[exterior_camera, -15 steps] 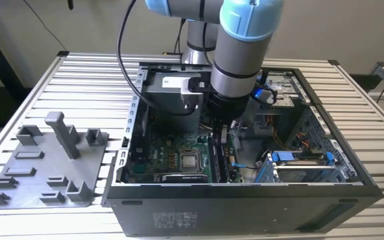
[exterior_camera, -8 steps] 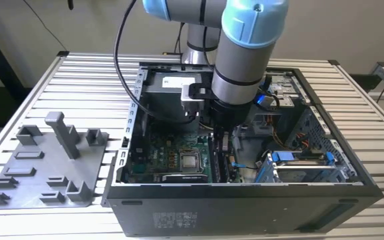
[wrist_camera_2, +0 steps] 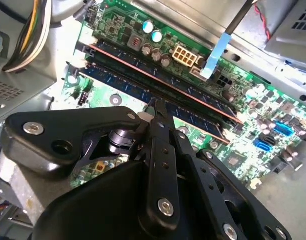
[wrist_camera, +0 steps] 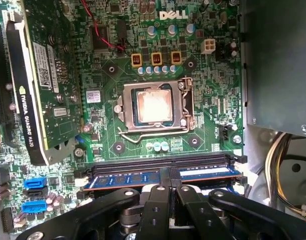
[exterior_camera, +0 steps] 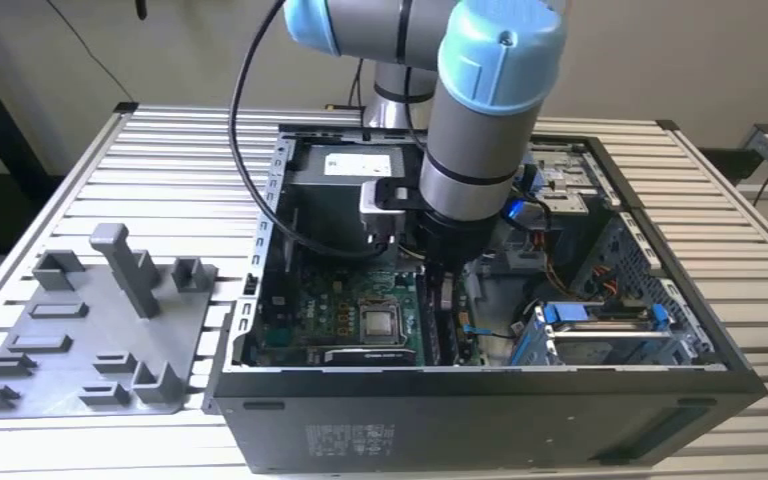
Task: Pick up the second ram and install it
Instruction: 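Press down the second ram until it locks into place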
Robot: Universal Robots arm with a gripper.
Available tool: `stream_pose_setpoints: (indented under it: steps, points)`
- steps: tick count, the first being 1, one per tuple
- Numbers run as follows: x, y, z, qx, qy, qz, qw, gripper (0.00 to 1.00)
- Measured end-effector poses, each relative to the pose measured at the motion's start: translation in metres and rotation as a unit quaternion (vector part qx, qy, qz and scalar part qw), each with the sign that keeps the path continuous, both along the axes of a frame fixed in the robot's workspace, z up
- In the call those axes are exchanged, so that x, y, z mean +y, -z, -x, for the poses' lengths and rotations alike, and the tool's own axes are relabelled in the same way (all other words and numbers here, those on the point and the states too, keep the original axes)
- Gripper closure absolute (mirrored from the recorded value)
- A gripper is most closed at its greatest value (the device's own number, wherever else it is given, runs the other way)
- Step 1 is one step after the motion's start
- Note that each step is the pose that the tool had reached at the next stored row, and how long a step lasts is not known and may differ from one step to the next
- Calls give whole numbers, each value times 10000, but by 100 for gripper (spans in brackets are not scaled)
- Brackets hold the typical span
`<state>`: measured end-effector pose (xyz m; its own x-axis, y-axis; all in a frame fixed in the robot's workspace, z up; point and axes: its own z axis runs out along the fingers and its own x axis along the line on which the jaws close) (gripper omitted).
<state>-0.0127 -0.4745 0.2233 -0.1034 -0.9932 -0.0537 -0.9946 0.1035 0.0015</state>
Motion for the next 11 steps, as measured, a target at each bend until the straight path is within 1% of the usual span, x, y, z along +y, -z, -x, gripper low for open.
stream_pose_setpoints:
  steps: [4, 6, 7, 8, 9, 11]
  points:
    - [-1, 71, 12, -2, -6, 2, 10000, 89]
    - [4, 64, 11, 3, -7, 16, 10000, 89]
    - [6, 37, 11, 6, -7, 12, 10000, 89]
    - [5, 19, 11, 4, -7, -11, 10000, 89]
    - [5, -24, 13, 10, -6, -17, 10000, 89]
    - [2, -122, 13, 13, -6, -7, 10000, 89]
